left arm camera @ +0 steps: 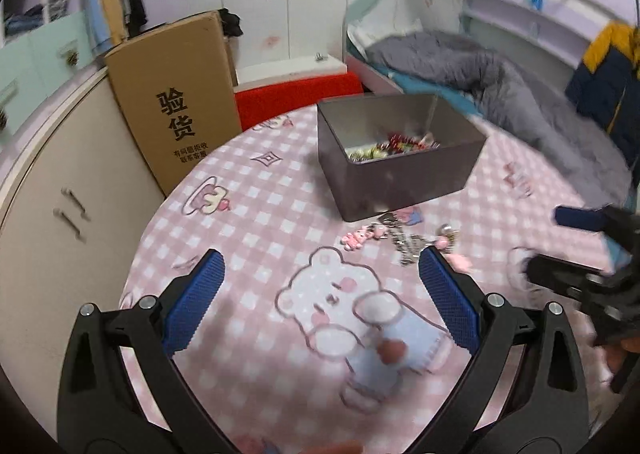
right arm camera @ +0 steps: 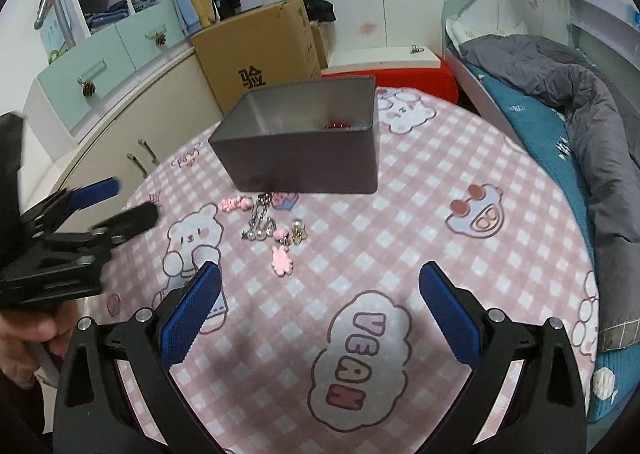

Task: Organize jewelry
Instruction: 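Move both open tools back toward the pink charms and pearl earrings, then grasp the pink bunny charm with left tool while right tool grasps a pink charm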

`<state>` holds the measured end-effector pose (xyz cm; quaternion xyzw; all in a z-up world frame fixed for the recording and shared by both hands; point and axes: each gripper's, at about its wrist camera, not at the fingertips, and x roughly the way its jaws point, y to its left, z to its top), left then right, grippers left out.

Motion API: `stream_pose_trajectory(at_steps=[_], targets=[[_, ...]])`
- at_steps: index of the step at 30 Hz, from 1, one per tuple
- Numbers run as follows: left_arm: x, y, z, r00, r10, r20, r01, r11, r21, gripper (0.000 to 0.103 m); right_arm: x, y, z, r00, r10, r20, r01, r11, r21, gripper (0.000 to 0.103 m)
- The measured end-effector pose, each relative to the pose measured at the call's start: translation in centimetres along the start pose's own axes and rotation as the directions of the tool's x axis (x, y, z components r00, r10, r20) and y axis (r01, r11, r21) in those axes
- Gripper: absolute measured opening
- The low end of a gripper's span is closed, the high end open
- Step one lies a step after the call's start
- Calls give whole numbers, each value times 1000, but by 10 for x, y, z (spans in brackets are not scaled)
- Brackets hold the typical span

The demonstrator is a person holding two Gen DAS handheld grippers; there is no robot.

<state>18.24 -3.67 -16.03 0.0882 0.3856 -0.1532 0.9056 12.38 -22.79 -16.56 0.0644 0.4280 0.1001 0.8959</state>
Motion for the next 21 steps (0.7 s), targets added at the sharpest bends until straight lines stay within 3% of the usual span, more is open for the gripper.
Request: stream_pose_trajectory(at_steps=[7, 10, 15, 19, 21], targets=[[60, -7, 8, 997, 7, -83, 1, 995, 101, 95, 11, -6, -4, 999, -10, -36, 10, 1000, 1, 95], [71, -7, 9, 993, -6, -121, 22, 992, 128, 84, 15, -9, -5, 999, 0, -45, 0, 1000, 7, 95], [77, -9, 13, 990, -54, -130, 73, 986, 150, 77, 20, -10, -3, 999, 6, -50, -5, 1000, 6, 95], [82, -9, 18, 978, -156, -142, 172, 978, 115, 44, 27, -4, 0, 999, 11, -51, -12, 1000, -12, 95], [79, -11, 16, 974, -174, -144, 191, 975, 114, 30, 34, 2, 2, 998, 7, -58, -10, 999, -37, 88]])
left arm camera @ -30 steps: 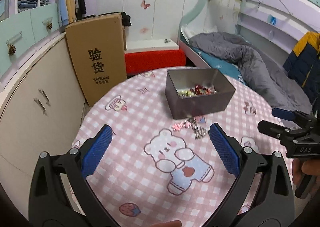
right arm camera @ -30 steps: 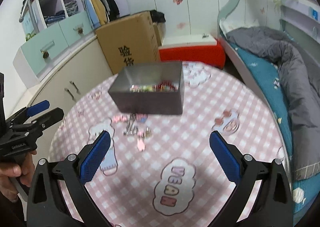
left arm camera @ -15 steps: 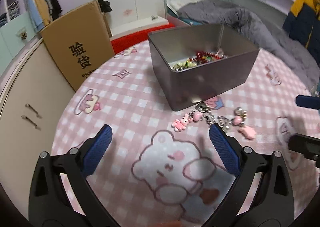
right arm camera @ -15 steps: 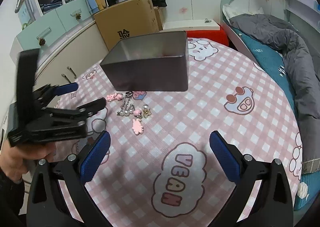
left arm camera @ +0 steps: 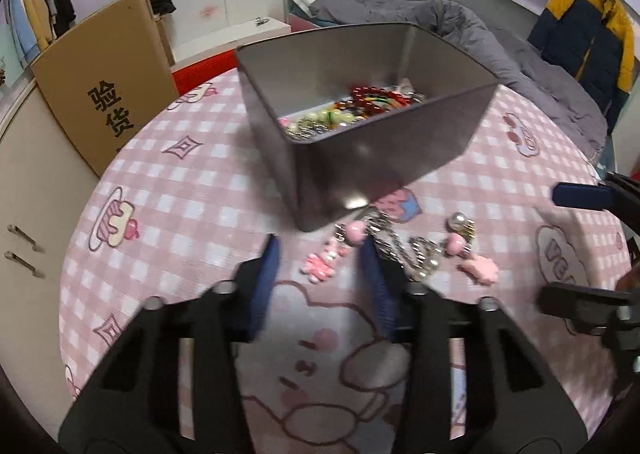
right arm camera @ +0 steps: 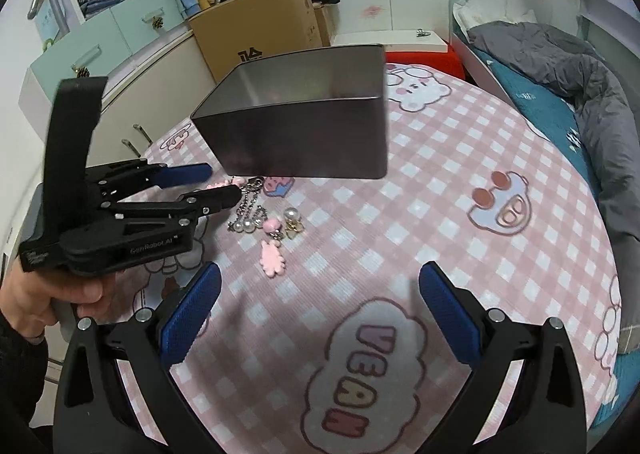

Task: Organize jewelry
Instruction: 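Grasp the pink bunny charm with left tool while right tool grasps a pink charm, then carry both charms over the tin and open both tools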

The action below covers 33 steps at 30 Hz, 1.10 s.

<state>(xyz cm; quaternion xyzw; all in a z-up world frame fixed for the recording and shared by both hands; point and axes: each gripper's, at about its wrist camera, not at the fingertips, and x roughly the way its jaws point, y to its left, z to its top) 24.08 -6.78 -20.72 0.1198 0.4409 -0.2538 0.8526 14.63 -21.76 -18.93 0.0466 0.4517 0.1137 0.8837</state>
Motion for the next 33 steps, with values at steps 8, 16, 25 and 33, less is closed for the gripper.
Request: stream_pose_trajectory(at_steps=[8, 16, 25, 33], targets=[[-18, 4, -25, 998, -56, 5, 56, 995, -82, 16, 25, 26, -1, 999, -46, 6, 47, 989, -138, 37], [-38, 3, -45, 997, -80, 22, 82, 984, -156, 16, 8, 17, -16, 998, 55, 6, -54, 994, -90, 14], [-82, -1, -44, 989, -100, 108, 115, 982, -151, 16, -45, 17, 2, 986, 124, 110, -116, 991, -73, 14], [-128, 0, -9, 969, -117, 219, 147, 981, -125, 16, -81, 21, 45, 968, 126, 219, -106, 989, -103, 14]])
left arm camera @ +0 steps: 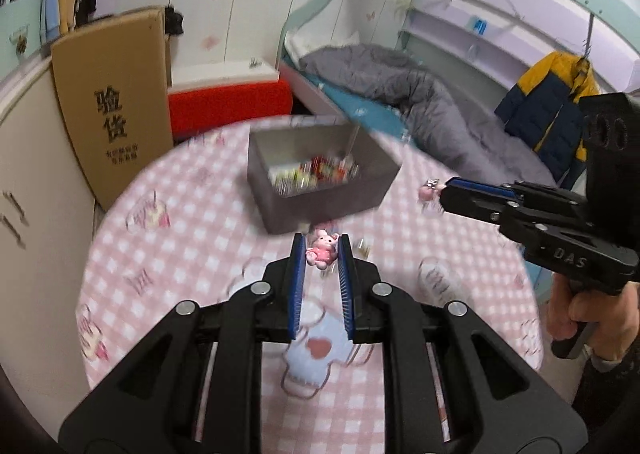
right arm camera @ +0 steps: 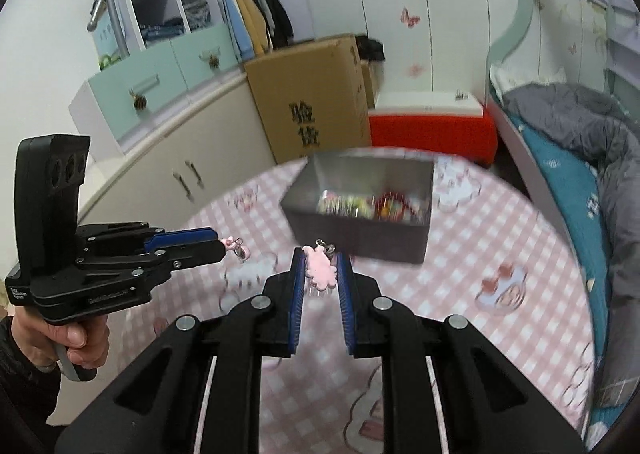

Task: Organize jewelry
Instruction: 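Carry both charms over the tin and open both tools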

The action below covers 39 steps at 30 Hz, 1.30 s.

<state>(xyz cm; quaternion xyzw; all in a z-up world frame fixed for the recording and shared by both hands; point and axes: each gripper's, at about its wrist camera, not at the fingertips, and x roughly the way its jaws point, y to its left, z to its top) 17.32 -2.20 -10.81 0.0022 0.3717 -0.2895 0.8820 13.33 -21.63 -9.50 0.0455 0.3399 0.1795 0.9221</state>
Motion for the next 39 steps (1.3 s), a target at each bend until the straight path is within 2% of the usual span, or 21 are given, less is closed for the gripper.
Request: stream_pose_trajectory(at_steps=[6, 11, 16, 22, 23, 24, 25, 26, 27, 28, 29, 33, 39], targets=[[-14, -9, 53, 994, 25, 107, -28, 999, 30, 16, -11, -4, 47, 996, -26, 87, 30, 998, -47, 15], [-8, -11, 88, 990, 30, 137, -33, 999, 16, 16, 0, -15, 76, 994, -39, 103, 43, 998, -38, 15], [13, -9, 109, 995, 22, 102, -22, 1000, -7, 16, 27, -29, 87, 997, -46, 64, 46, 999, 4, 15], [37, -9, 116, 999, 1, 39, -1, 1000, -9, 17, 49, -37, 87, 999, -49, 7, 49, 998, 34, 15], [42, -8, 117, 1000, -5, 17, 5, 1000, -10, 17, 52, -40, 86, 998, -61, 2, 60, 997, 42, 17], [49, -6, 117, 1000, 0, -8, 0, 1000, -17, 17, 54, -42, 85, 998, -69, -1, 69, 996, 52, 32], [52, -4, 117, 1000, 9, -22, -9, 1000, -27, 22, 55, -45, 85, 997, -76, -2, 76, 995, 69, 46], [55, -2, 116, 999, 23, -34, -25, 999, -35, 45, 56, -49, 84, 996, -89, 4, 89, 992, 90, 75], [54, 1, 115, 998, 58, -23, -59, 997, -53, 63, 54, -56, 81, 990, -138, 19, 135, 984, 120, 87], [49, 4, 113, 996, 88, 5, -88, 994, -62, 90, 52, -61, 78, 992, -127, 27, 122, 982, 143, 92], [42, 5, 111, 991, 127, 53, -123, 990, -66, 96, 51, -64, 78, 993, -116, 29, 110, 981, 162, 95], [29, 10, 107, 971, 226, 73, -221, 973, -63, 96, 42, -75, 75, 989, -145, 28, 136, 966, 220, 95], [2, 18, 103, 949, 288, 126, -275, 955, -108, 96, 29, -72, 83, 987, -158, 44, 144, 965, 221, 95]])
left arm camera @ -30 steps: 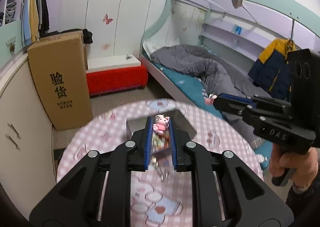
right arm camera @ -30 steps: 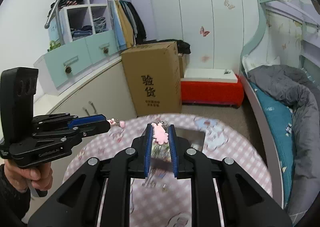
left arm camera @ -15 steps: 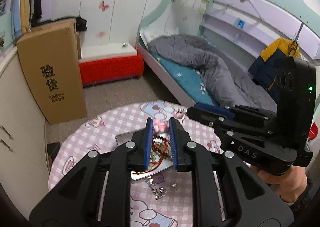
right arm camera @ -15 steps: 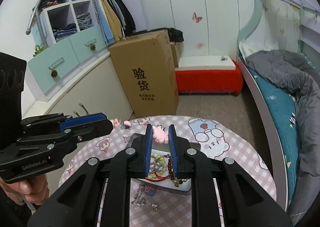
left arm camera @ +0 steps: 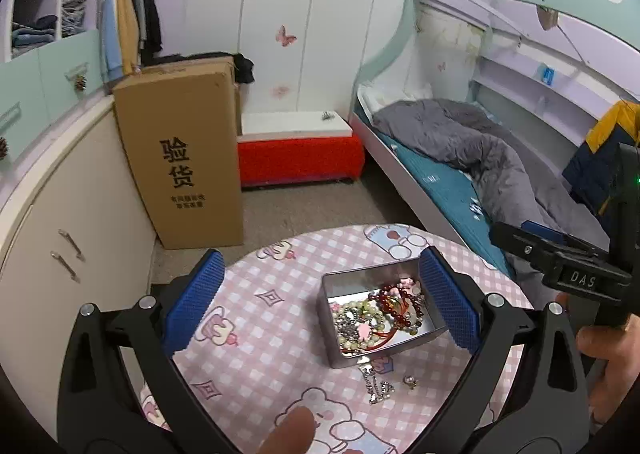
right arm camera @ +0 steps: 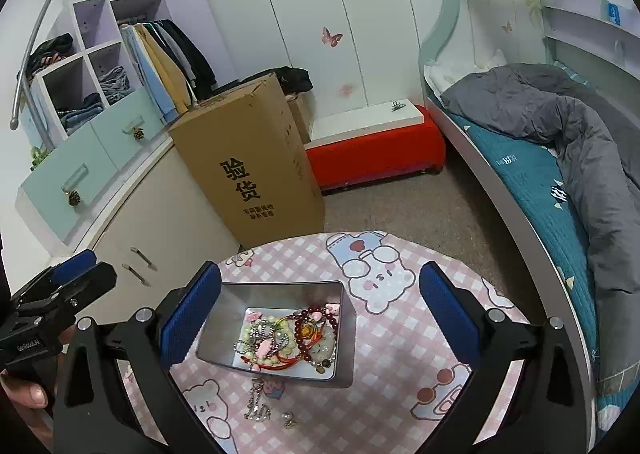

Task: Organize jewelry
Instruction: 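Carry both charms over the tin and open both tools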

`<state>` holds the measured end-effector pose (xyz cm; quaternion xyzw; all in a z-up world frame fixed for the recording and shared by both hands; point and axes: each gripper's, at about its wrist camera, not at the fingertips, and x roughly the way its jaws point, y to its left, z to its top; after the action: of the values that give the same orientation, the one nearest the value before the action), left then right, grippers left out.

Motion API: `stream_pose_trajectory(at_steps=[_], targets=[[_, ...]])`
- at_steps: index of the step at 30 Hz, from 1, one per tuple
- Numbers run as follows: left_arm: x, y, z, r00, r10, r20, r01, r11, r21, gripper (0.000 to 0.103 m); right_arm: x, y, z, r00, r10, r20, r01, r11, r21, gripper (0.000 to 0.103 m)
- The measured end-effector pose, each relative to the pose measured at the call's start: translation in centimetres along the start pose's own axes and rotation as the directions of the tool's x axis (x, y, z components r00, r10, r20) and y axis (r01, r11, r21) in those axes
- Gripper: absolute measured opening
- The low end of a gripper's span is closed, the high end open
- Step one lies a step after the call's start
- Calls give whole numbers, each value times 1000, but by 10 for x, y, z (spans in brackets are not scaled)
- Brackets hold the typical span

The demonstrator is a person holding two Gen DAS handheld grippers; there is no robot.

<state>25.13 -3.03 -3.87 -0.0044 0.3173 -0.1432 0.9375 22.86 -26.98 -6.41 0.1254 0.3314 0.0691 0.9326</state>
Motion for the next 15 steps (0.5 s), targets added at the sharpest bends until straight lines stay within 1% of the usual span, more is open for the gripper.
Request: stream_pose_trajectory(at_steps=[6, 8, 15], targets=[[-19, 3, -6, 1000, 3, 28, -2, 999, -41, 96, -20, 14, 8, 999, 18, 41, -16, 998, -54, 95], [-25, 3, -11, 999, 14, 36, -13, 999, -41, 96, -25, 18, 9, 998, 24, 52, -21, 997, -71, 95], [-43, 5, -24, 997, 13, 75, -11, 1000, -26, 96, -49, 24, 3, 995, 46, 90, -37, 994, -100, 95]])
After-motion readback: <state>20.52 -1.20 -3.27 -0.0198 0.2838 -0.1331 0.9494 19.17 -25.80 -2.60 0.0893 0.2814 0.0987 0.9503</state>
